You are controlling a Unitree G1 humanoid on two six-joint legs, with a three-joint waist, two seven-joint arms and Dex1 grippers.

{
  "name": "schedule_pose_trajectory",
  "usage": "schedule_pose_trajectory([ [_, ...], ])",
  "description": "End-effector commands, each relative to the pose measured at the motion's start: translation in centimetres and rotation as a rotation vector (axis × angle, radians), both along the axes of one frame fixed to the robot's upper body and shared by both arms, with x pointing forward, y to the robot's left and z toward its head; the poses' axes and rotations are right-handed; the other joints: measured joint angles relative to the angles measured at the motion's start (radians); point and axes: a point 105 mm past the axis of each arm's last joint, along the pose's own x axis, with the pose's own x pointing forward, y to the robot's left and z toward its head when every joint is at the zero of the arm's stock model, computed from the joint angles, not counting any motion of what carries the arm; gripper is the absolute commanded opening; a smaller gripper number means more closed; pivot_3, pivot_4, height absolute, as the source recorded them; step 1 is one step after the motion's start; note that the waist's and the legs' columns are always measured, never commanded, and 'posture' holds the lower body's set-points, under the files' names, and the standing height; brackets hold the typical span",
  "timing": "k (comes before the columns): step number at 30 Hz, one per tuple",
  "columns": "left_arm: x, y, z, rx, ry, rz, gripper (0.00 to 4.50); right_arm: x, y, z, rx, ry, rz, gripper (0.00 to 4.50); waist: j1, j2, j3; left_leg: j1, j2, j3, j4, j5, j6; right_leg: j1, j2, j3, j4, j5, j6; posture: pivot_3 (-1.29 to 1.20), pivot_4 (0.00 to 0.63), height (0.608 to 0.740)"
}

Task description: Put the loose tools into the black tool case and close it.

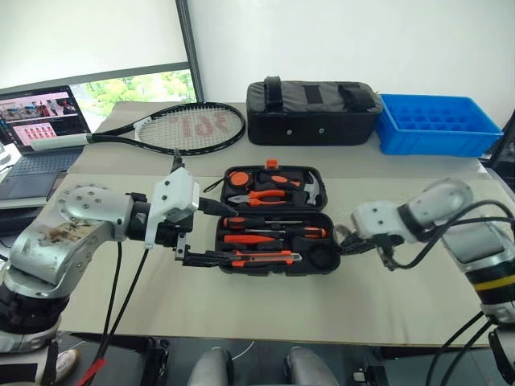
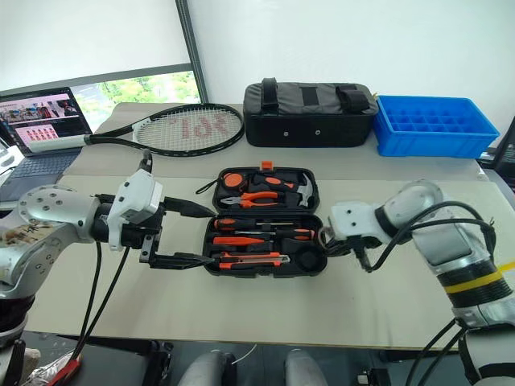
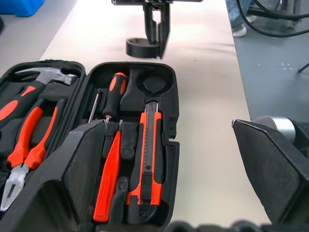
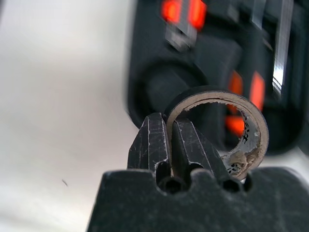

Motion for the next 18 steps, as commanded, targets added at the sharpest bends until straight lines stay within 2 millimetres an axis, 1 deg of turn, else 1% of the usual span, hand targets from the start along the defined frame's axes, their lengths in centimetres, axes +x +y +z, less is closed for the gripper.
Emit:
schedule_pose_trajectory([
  [1, 0.0, -0.2, 0.8, 0.005, -0.049, -0.022, 4.50, -0.4, 0.7, 0.3, -0.031, -0.028, 0.016, 0.02, 0.002, 0.000, 0.000, 0.000, 0.000, 0.000, 0.000, 0.000, 0.000, 0.000, 0.000, 0.000, 0.000, -0.001, 0.001, 0.00, 0.150, 0.707],
  [5, 0.0, -0.3, 0.7, 0.003, -0.049, -0.026, 4.50, -0.7, 1.8, 0.4, -0.021, -0.037, 0.038, 0.02, 0.004, 0.000, 0.000, -0.001, 0.000, 0.000, 0.000, 0.000, 0.000, 0.000, 0.000, 0.000, 0.000, 0.000, 0.001, 0.00, 0.150, 0.707],
  [7, -0.1, -0.3, 0.7, 0.002, -0.049, -0.027, 4.50, -1.0, 1.9, 0.3, -0.025, -0.025, 0.044, 0.78, 0.005, 0.000, 0.000, -0.001, 0.000, 0.000, 0.000, 0.000, 0.000, 0.000, 0.000, 0.000, 0.000, 0.000, 0.001, 0.00, 0.150, 0.707],
  [9, -0.1, -0.3, 0.7, 0.001, -0.049, -0.025, 4.50, -1.0, 1.8, 0.3, -0.036, -0.030, 0.045, 1.30, 0.004, 0.000, 0.000, -0.001, 0.000, 0.000, 0.000, 0.000, 0.000, 0.000, 0.000, 0.000, 0.000, -0.001, 0.001, 0.00, 0.150, 0.707],
  [10, 0.0, -0.2, 0.7, 0.001, -0.049, -0.023, 4.50, -0.9, 1.8, 0.4, -0.035, -0.032, 0.042, 1.72, 0.004, 0.000, 0.000, -0.001, 0.000, 0.000, 0.000, 0.000, 0.000, 0.000, 0.000, 0.000, 0.000, -0.001, 0.001, 0.00, 0.150, 0.707],
  [13, 0.0, -0.1, 0.6, 0.000, -0.045, -0.016, 4.50, -0.8, 1.9, 0.8, -0.021, -0.034, 0.032, 2.75, 0.003, 0.000, 0.000, -0.001, 0.000, 0.000, 0.000, 0.000, 0.000, 0.000, 0.000, 0.000, 0.000, -0.001, 0.001, 0.00, 0.150, 0.707],
  [14, 0.1, 0.0, 0.6, 0.000, -0.043, -0.013, 4.50, -0.8, 1.9, 1.0, -0.019, -0.035, 0.030, 2.97, 0.003, 0.000, 0.000, -0.001, 0.000, 0.000, 0.000, 0.000, 0.000, 0.000, 0.000, 0.000, 0.000, -0.001, 0.001, 0.00, 0.150, 0.707],
  [15, 0.1, 0.1, 0.5, -0.007, -0.039, -0.005, 4.50, -0.8, 1.7, 1.2, -0.015, -0.036, 0.023, 3.46, 0.003, 0.000, 0.000, -0.001, 0.000, 0.000, 0.000, 0.000, 0.000, 0.000, 0.000, 0.000, 0.000, -0.001, 0.000, 0.00, 0.150, 0.707],
  [17, 0.7, 0.6, 0.6, -0.047, -0.028, 0.034, 4.50, -0.7, 1.1, 1.8, 0.005, -0.027, -0.016, 3.99, 0.004, 0.000, 0.000, -0.001, 0.000, 0.000, 0.000, 0.000, 0.000, 0.000, 0.000, 0.000, 0.000, -0.001, 0.000, 0.00, 0.150, 0.707],
  [18, 1.2, 1.1, 0.3, -0.059, -0.023, 0.069, 4.50, -0.3, 0.5, 2.1, 0.021, -0.030, -0.054, 4.43, 0.004, 0.000, 0.000, -0.001, 0.000, 0.000, 0.000, 0.000, 0.000, 0.000, 0.000, 0.000, 0.000, -0.001, 0.000, 0.00, 0.150, 0.707],
])
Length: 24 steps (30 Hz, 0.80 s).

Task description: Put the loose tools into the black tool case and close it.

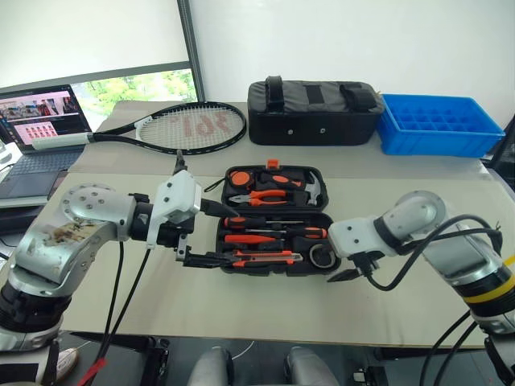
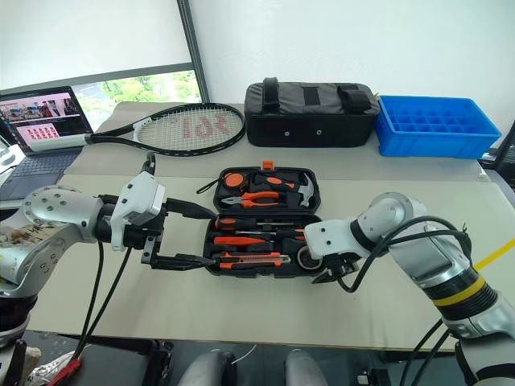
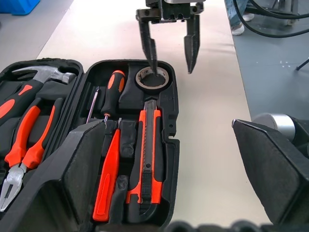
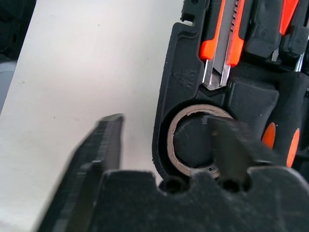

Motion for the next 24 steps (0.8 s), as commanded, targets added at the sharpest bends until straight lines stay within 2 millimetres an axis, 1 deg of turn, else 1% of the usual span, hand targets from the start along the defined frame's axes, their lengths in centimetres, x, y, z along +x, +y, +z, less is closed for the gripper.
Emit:
schedule_pose_trajectory([
  [1, 1.6, 1.4, 0.3, -0.076, -0.020, 0.105, 4.50, 1.2, -1.6, 2.8, 0.064, -0.060, -0.104, 4.47, 0.000, 0.000, 0.000, 0.000, 0.000, 0.000, 0.000, 0.000, 0.000, 0.000, 0.000, 0.000, 0.000, 0.000, 0.000, 0.00, 0.150, 0.707],
  [3, 3.3, 2.1, -0.1, -0.146, -0.009, 0.210, 4.50, 2.1, -2.3, 3.3, 0.114, -0.063, -0.184, 4.47, 0.001, 0.000, 0.000, 0.001, 0.000, 0.000, 0.000, 0.000, 0.000, 0.000, -0.001, 0.000, 0.000, 0.000, 0.000, 0.00, 0.150, 0.707],
  [5, 4.9, 2.9, -1.3, -0.143, -0.024, 0.316, 4.50, 3.4, -2.6, 3.9, 0.219, -0.054, -0.285, 4.47, 0.001, -0.002, 0.000, 0.001, 0.000, 0.000, 0.000, 0.000, 0.000, 0.001, 0.000, 0.000, 0.000, 0.001, -0.002, 0.00, 0.150, 0.707],
  [6, 6.2, 3.5, -2.0, -0.170, 0.020, 0.406, 4.50, 4.8, -2.9, 4.1, 0.298, -0.063, -0.376, 4.47, -0.001, -0.002, 0.000, 0.001, 0.000, 0.000, 0.000, 0.000, 0.000, 0.001, 0.000, -0.001, 0.000, 0.001, -0.002, 0.00, 0.150, 0.707],
  [8, 7.9, 4.1, -2.8, -0.233, 0.074, 0.515, 4.50, 7.3, -3.7, 4.2, 0.420, -0.063, -0.544, 4.47, -0.005, -0.003, 0.000, 0.002, 0.000, 0.000, 0.000, 0.000, 0.000, 0.001, 0.000, 0.000, 0.001, 0.002, -0.003, 0.00, 0.150, 0.707],
  [11, 9.6, 4.9, -3.6, -0.300, 0.164, 0.598, 4.50, 10.0, -4.7, 4.1, 0.533, -0.052, -0.717, 4.47, -0.004, -0.003, 0.000, 0.001, 0.000, 0.000, 0.000, 0.000, 0.000, 0.000, 0.000, 0.000, 0.002, 0.002, -0.004, 0.00, 0.150, 0.707],
  [13, 11.5, 5.8, -4.3, -0.347, 0.243, 0.690, 4.50, 11.6, -5.6, 3.5, 0.608, 0.005, -0.849, 4.47, -0.002, -0.003, 0.000, 0.000, 0.000, 0.000, 0.000, 0.000, 0.000, -0.001, 0.000, -0.001, 0.002, 0.002, -0.004, 0.00, 0.150, 0.707],
  [15, 13.7, 6.7, -4.8, -0.377, 0.295, 0.790, 4.50, 13.4, -6.7, 2.8, 0.647, 0.036, -1.006, 4.47, 0.001, -0.003, 0.000, 0.000, 0.000, 0.000, 0.000, 0.000, 0.000, -0.002, 0.000, -0.001, 0.002, 0.003, -0.004, 0.00, 0.150, 0.707],
  [18, 15.4, 6.9, -4.7, -0.422, 0.363, 0.834, 4.50, 14.9, -7.3, 2.1, 0.710, 0.124, -1.164, 4.47, 0.000, -0.003, 0.000, -0.001, -0.001, -0.001, 0.000, 0.000, 0.000, -0.003, -0.001, -0.001, 0.002, 0.003, -0.004, 0.00, 0.150, 0.707],
  [21, 16.5, 6.8, -4.8, -0.460, 0.450, 0.848, 4.50, 15.8, -7.0, 1.7, 0.774, 0.206, -1.241, 4.47, -0.001, -0.003, 0.000, -0.001, -0.002, 0.000, -0.001, 0.000, 0.000, -0.003, -0.001, -0.002, 0.002, 0.003, -0.004, 0.00, 0.150, 0.707],
  [24, 17.0, 6.5, -4.8, -0.494, 0.545, 0.844, 4.50, 16.0, -6.3, 1.4, 0.808, 0.285, -1.256, 3.76, -0.005, -0.003, 0.000, -0.002, -0.001, -0.001, -0.003, 0.000, 0.000, -0.003, -0.001, -0.003, 0.002, 0.003, -0.004, 0.00, 0.150, 0.707],
])
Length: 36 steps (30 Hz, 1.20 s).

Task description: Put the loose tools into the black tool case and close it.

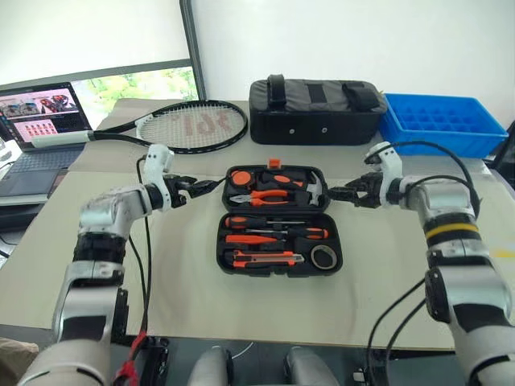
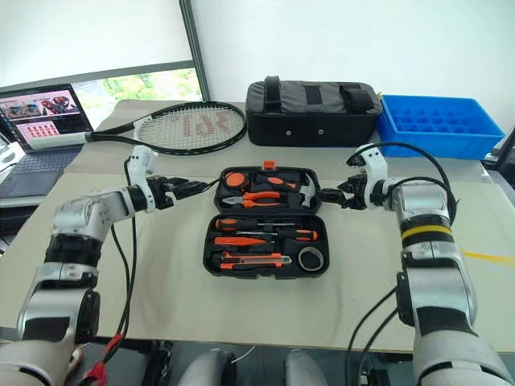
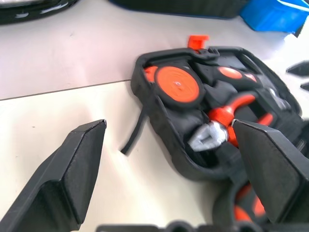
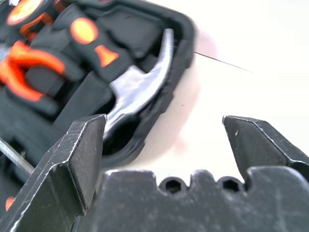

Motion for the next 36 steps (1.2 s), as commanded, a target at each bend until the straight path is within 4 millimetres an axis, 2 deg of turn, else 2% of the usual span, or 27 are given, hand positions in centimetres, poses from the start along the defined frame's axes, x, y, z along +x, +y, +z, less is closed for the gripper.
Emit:
schedule_pose_trajectory([
  [1, 0.6, -0.1, 0.9, -0.083, 0.043, -0.007, 4.50, 0.5, 0.7, 1.1, 0.109, 0.003, -0.002, 3.49, -0.002, 0.000, 0.000, 0.000, 0.000, 0.000, -0.001, 0.000, 0.000, 0.000, 0.000, 0.000, 0.000, 0.000, 0.000, 0.00, 0.150, 0.707],
  [4, 0.7, -0.4, 1.1, -0.125, 0.068, -0.027, 4.50, 0.2, 1.6, 1.2, 0.141, 0.029, 0.052, 2.41, -0.004, 0.000, 0.000, -0.001, 0.000, 0.000, -0.004, 0.000, 0.000, -0.001, 0.000, -0.001, 0.000, 0.000, 0.000, 0.00, 0.150, 0.707],
  [10, 0.6, -1.5, 0.3, -0.121, 0.112, -0.078, 4.50, 0.4, 2.5, 1.2, 0.139, 0.023, 0.077, 0.35, -0.004, 0.000, 0.000, -0.001, 0.000, 0.000, -0.005, 0.000, -0.001, -0.001, 0.000, -0.002, 0.001, 0.000, 0.000, 0.00, 0.150, 0.707],
  [12, 0.6, -2.1, -0.2, -0.109, 0.126, -0.089, 4.50, 0.4, 2.6, 1.3, 0.142, 0.022, 0.085, 0.09, -0.006, 0.000, 0.000, -0.001, 0.000, 0.000, -0.005, 0.000, -0.001, -0.001, 0.000, -0.002, 0.001, 0.000, 0.000, 0.00, 0.150, 0.707],
  [16, 1.0, -2.7, -0.7, -0.094, 0.132, -0.074, 4.50, 0.4, 2.8, 1.5, 0.154, 0.020, 0.102, 0.09, -0.006, 0.000, 0.000, -0.001, 0.000, 0.000, -0.006, 0.001, -0.001, -0.001, 0.000, -0.002, 0.001, 0.000, 0.000, 0.00, 0.150, 0.707],
  [17, 1.2, -2.8, -0.8, -0.092, 0.131, -0.067, 3.96, 0.3, 2.9, 1.5, 0.155, 0.019, 0.105, 0.00, -0.006, 0.000, 0.000, -0.001, 0.000, 0.000, -0.006, 0.001, -0.001, -0.001, 0.000, -0.002, 0.001, 0.000, 0.000, 0.00, 0.150, 0.707],
  [19, 1.4, -3.0, -0.9, -0.089, 0.130, -0.060, 3.44, 0.3, 2.8, 1.5, 0.158, 0.018, 0.106, 0.00, -0.006, 0.000, 0.000, -0.001, 0.000, 0.000, -0.006, 0.001, -0.001, -0.002, 0.000, -0.002, 0.001, 0.000, 0.000, 0.00, 0.150, 0.707],
  [26, 1.6, -3.6, -0.6, -0.102, 0.124, -0.062, 0.78, 0.2, 2.6, 1.5, 0.167, 0.013, 0.113, 0.00, -0.006, 0.000, 0.000, -0.002, 0.000, 0.000, -0.008, 0.001, -0.001, -0.003, 0.000, -0.002, 0.001, 0.000, 0.000, 0.00, 0.150, 0.707],
  [28, 1.5, -3.7, -0.7, -0.094, 0.126, -0.079, 0.13, 0.1, 2.6, 1.5, 0.169, 0.013, 0.113, 0.00, -0.004, 0.000, 0.000, -0.002, 0.000, 0.000, -0.008, 0.001, -0.001, -0.003, 0.000, -0.002, 0.001, 0.000, 0.000, 0.00, 0.150, 0.707],
  [33, 1.1, -4.0, -0.8, -0.064, 0.102, -0.139, 0.05, 0.5, 2.6, 2.3, 0.179, -0.054, 0.112, 0.00, -0.003, 0.001, 0.000, -0.002, 0.000, 0.000, -0.008, 0.001, -0.002, -0.003, 0.000, -0.003, 0.001, 0.000, 0.000, 0.00, 0.150, 0.707],
  [36, 1.3, -4.1, 0.0, -0.070, 0.027, -0.153, 0.05, 0.6, 2.5, 3.4, 0.193, -0.135, 0.133, 0.00, -0.002, 0.001, 0.000, -0.002, 0.000, 0.000, -0.008, 0.001, -0.002, -0.003, -0.001, -0.003, 0.001, 0.000, 0.000, 0.00, 0.150, 0.707],
])
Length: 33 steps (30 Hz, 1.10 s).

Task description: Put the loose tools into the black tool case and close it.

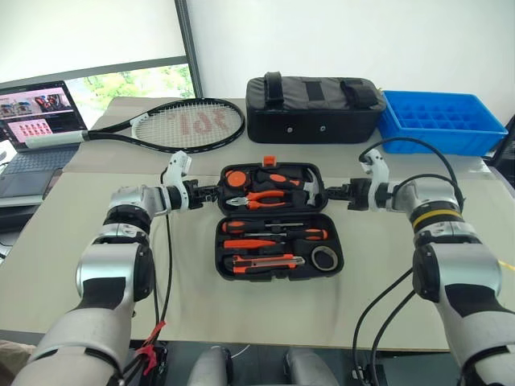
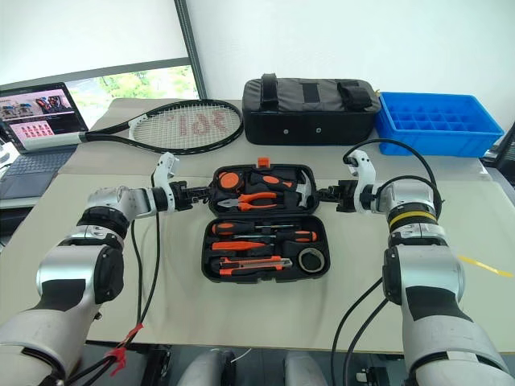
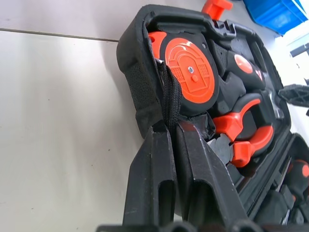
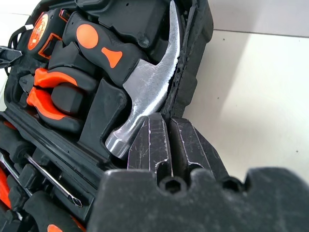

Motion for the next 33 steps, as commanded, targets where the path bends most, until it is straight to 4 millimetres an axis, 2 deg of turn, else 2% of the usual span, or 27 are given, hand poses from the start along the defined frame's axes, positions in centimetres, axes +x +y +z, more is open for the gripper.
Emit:
schedule_pose_trajectory([
  [1, 0.5, -1.2, 2.7, -0.019, -0.151, -0.067, 0.05, 0.8, 0.8, 4.2, 0.066, -0.217, 0.057, 0.00, 0.001, 0.000, 0.000, 0.000, 0.000, 0.000, 0.000, 0.000, 0.000, 0.000, 0.000, 0.000, 0.000, 0.000, 0.000, 0.00, 0.150, 0.707],
  [6, 0.5, -0.6, 4.1, 0.175, -0.424, -0.116, 0.05, 0.0, 0.0, 4.1, -0.009, -0.385, 0.101, 0.00, 0.003, 0.000, 0.000, -0.001, 0.000, 0.000, -0.001, 0.002, -0.003, 0.000, -0.001, 0.000, 0.000, 0.000, 0.000, 0.00, 0.150, 0.707],
  [11, -0.8, -1.2, 6.9, 0.277, -0.710, -0.161, 0.05, -1.6, -0.4, 4.2, -0.038, -0.536, 0.129, 0.00, 0.003, 0.000, 0.000, 0.000, 0.000, 0.000, -0.002, 0.002, -0.004, 0.000, -0.001, 0.000, 0.000, 0.000, 0.000, 0.00, 0.150, 0.707],
  [12, -1.5, -1.3, 6.9, 0.382, -0.822, -0.198, 0.05, -2.3, -0.5, 4.1, -0.084, -0.608, 0.149, 0.00, 0.003, 0.000, 0.000, 0.000, 0.001, 0.000, -0.002, 0.002, -0.004, 0.000, -0.001, 0.000, 0.000, 0.000, 0.000, 0.00, 0.150, 0.707],
  [14, -3.3, -1.8, 6.2, 0.524, -0.978, -0.317, 0.05, -3.2, -0.4, 3.9, -0.150, -0.709, 0.183, 0.00, 0.003, 0.000, 0.000, 0.000, 0.001, 0.000, -0.002, 0.002, -0.004, 0.000, -0.001, 0.000, 0.000, 0.001, 0.000, 0.00, 0.150, 0.707],
  [16, -4.5, -2.0, 6.0, 0.571, -1.080, -0.361, 0.05, -4.2, -0.2, 4.0, -0.164, -0.796, 0.204, 0.00, 0.004, 0.000, 0.000, 0.001, 0.001, 0.000, -0.002, 0.002, -0.004, 0.001, -0.001, 0.000, 0.000, 0.001, 0.000, 0.00, 0.150, 0.707],
  [21, -5.5, -1.2, 6.0, 0.696, -1.269, -0.346, 0.05, -5.3, -0.3, 3.9, -0.251, -0.945, 0.217, 0.00, 0.007, 0.000, 0.000, 0.003, 0.000, 0.001, 0.001, 0.002, -0.004, 0.004, -0.002, 0.002, -0.002, 0.001, 0.000, 0.00, 0.150, 0.707],
  [25, -6.7, -0.2, 4.2, 0.856, -1.402, -0.413, 0.05, -6.8, -0.7, 3.0, -0.395, -1.078, 0.279, 0.00, 0.005, 0.000, 0.000, 0.003, -0.001, 0.001, 0.002, 0.002, -0.003, 0.004, -0.002, 0.003, -0.003, 0.001, 0.000, 0.00, 0.150, 0.707],
  [29, -8.0, 0.0, 2.9, 0.925, -1.491, -0.531, 0.05, -7.7, -1.6, 1.7, -0.468, -1.074, 0.336, 0.00, 0.005, 0.000, 0.000, 0.004, 0.000, 0.002, 0.001, 0.002, -0.003, 0.004, -0.002, 0.004, -0.003, 0.001, 0.000, 0.00, 0.150, 0.707],
  [31, -9.2, 0.0, 2.2, 0.973, -1.583, -0.628, 0.70, -8.3, -2.3, 1.2, -0.521, -1.073, 0.375, 0.74, 0.006, 0.000, 0.000, 0.005, 0.000, 0.003, 0.001, 0.002, -0.003, 0.005, -0.002, 0.004, -0.003, 0.001, 0.000, 0.00, 0.150, 0.707],
  [33, -11.2, 0.7, 1.3, 1.024, -1.700, -0.748, 1.30, -9.3, -4.4, -0.2, -0.601, -1.022, 0.392, 1.30, 0.008, 0.000, 0.000, 0.006, 0.001, 0.003, 0.001, 0.002, -0.002, 0.006, -0.002, 0.004, -0.003, 0.001, 0.000, 0.00, 0.150, 0.707],
])
